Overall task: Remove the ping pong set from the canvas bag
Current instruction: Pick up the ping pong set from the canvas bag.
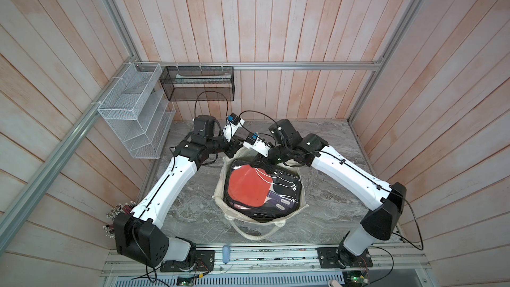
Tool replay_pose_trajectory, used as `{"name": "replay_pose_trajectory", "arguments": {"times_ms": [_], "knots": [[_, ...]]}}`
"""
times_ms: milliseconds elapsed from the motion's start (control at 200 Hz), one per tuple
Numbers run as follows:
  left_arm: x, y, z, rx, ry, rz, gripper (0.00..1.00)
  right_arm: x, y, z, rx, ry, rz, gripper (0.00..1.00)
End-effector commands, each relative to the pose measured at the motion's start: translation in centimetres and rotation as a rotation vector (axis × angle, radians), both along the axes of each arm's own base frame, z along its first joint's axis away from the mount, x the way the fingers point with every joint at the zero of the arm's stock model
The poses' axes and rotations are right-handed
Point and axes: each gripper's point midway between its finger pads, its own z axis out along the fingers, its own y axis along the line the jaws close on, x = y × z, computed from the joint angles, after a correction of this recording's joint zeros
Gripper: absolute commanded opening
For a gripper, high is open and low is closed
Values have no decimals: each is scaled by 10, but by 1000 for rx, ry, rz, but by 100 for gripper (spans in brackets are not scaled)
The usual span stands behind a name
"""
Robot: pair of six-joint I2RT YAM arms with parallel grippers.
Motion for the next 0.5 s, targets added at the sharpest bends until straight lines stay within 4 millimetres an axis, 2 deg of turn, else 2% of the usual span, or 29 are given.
{"name": "replay_pose_trajectory", "arguments": {"times_ms": [0, 265, 495], "knots": [[10, -1, 26, -32, -92, 15, 0, 11, -9, 75, 141, -159, -83, 0], [12, -1, 19, -27, -79, 20, 0, 12, -36, 158, 247, -337, -171, 0], [12, -2, 17, -36, -72, 14, 0, 27, -78, 238, 378, -528, -366, 0]]}}
